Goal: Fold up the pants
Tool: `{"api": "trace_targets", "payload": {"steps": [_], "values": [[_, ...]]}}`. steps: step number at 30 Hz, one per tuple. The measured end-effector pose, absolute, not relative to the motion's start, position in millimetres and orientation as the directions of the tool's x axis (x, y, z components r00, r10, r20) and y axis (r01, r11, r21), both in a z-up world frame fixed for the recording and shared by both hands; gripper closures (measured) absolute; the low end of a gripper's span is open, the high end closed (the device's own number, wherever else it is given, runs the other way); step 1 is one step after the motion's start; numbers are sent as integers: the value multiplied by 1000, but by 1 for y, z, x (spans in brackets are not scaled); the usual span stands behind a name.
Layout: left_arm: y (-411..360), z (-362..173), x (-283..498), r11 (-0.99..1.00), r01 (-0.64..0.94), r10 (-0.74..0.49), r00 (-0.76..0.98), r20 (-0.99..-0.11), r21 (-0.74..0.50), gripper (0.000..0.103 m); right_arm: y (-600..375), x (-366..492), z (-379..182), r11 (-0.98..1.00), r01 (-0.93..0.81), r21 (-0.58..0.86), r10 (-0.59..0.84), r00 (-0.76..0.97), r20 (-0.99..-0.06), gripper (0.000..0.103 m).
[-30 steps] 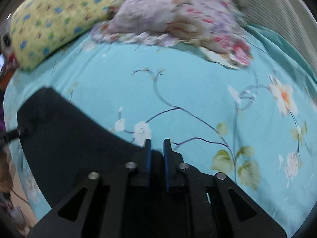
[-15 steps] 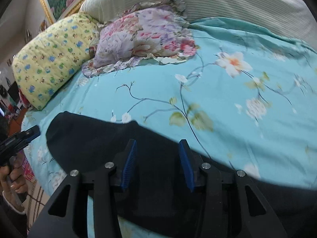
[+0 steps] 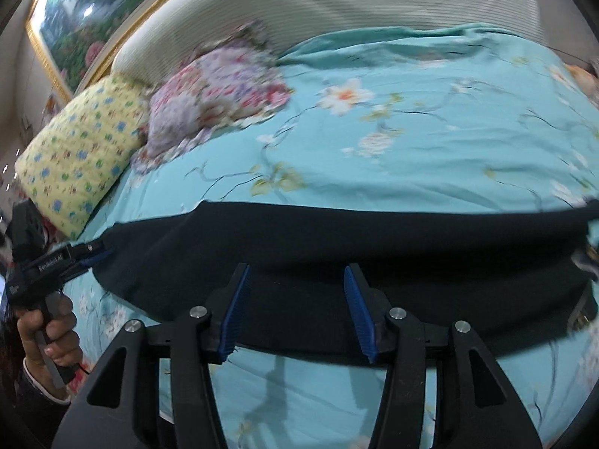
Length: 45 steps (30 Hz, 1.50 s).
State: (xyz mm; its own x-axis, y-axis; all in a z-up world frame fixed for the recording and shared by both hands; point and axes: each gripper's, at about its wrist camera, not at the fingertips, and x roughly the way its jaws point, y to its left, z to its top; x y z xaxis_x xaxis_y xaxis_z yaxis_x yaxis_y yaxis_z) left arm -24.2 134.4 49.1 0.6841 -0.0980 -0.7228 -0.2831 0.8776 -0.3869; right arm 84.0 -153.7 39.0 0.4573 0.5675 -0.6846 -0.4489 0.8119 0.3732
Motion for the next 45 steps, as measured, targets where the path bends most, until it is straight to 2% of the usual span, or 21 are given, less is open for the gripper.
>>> {"api": "trace_targets", "payload": {"steps": [15, 17, 22, 32, 38, 39, 40, 41, 42, 44, 45], "values": [[41, 61, 46, 933, -53, -246, 625, -741, -355, 33, -293, 62, 23, 881, -50, 470, 390, 639, -663, 40], [28, 62, 54, 938, -23, -260, 616, -744, -347, 33, -304, 61, 19, 877, -8, 481, 373, 642, -670, 34], [-1, 66, 72, 946, 41, -283, 592, -755, -323, 32, -319, 66, 9, 838, 66, 541, 383, 635, -671, 29], [-42, 61, 105, 945, 110, -316, 539, -781, -307, 31, -331, 89, -13, 716, 186, 673, 428, 645, -633, 28], [-72, 61, 128, 943, 175, -333, 507, -795, -283, 29, -340, 108, -19, 669, 232, 706, 415, 672, -614, 29], [-77, 60, 131, 941, 186, -338, 500, -797, -282, 29, -341, 110, -20, 667, 233, 707, 414, 674, -612, 31], [-84, 59, 136, 939, 204, -344, 489, -802, -278, 29, -342, 112, -21, 671, 232, 704, 410, 675, -613, 41], [-90, 58, 139, 937, 218, -347, 479, -806, -273, 29, -343, 114, -22, 678, 231, 698, 405, 674, -618, 58], [-97, 57, 143, 935, 234, -349, 469, -811, -267, 29, -345, 115, -24, 682, 226, 695, 409, 670, -619, 64], [-112, 54, 150, 925, 275, -364, 438, -822, -263, 29, -349, 116, -30, 687, 215, 694, 421, 661, -621, 86], [-119, 52, 154, 918, 296, -373, 421, -827, -264, 29, -352, 114, -33, 687, 208, 697, 426, 661, -618, 88]]}}
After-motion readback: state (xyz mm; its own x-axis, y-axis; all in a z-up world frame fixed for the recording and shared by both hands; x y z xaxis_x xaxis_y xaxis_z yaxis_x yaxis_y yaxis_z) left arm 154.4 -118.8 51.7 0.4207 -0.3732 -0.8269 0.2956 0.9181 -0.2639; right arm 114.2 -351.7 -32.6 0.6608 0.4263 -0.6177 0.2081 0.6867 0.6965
